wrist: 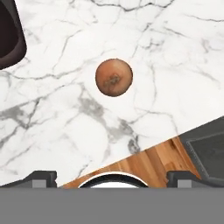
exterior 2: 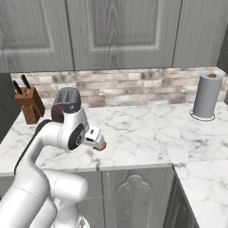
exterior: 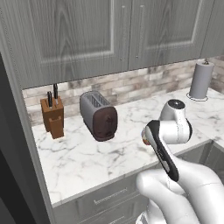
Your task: Place the beer and liquor on the top shelf of the fridge to keep them out of children's reach, and place the onion on lower shelves for easy access.
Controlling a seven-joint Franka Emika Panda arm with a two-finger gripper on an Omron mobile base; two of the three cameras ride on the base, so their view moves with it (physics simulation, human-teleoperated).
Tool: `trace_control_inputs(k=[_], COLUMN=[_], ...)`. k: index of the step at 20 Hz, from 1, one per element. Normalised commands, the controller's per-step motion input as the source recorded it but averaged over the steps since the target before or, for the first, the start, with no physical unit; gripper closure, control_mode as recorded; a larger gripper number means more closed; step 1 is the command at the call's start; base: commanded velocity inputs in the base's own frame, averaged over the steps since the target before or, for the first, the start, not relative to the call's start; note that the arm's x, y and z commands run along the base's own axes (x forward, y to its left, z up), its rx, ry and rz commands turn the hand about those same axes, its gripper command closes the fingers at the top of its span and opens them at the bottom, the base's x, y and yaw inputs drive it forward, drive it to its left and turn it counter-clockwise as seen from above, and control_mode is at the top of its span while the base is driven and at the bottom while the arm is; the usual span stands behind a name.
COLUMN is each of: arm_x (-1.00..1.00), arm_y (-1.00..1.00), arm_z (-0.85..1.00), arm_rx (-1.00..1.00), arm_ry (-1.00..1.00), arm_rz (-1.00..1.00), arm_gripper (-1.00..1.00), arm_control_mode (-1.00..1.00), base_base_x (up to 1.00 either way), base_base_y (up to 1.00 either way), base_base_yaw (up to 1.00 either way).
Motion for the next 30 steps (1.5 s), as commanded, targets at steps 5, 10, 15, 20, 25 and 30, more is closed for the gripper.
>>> trace_control_inputs(k=[5, 10, 15, 20, 25, 30], arm_x=[0.3, 0.25, 0.25, 0.27, 0.3, 0.35], arm_y=[-0.11, -0.04, 0.0, 0.0, 0.0, -0.01], arm_z=[-0.21, -0.29, -0.27, -0.28, -0.26, -0.18], arm_rx=[0.02, 0.0, 0.0, 0.0, 0.0, 0.01], arm_ry=[0.0, 0.0, 0.0, 0.0, 0.0, 0.0], arm_rz=[0.0, 0.0, 0.0, 0.0, 0.0, 0.0], arm_gripper=[-1.0, -1.0, -1.0, -1.0, -1.0, -1.0], arm_control_mode=[-1.0, -1.0, -1.0, -1.0, -1.0, -1.0], base_base_x=[0.0, 0.0, 0.0, 0.0, 0.0, 0.0], base_base_y=[0.0, 0.0, 0.0, 0.0, 0.0, 0.0], base_base_yaw=[0.0, 0.0, 0.0, 0.0, 0.0, 0.0])
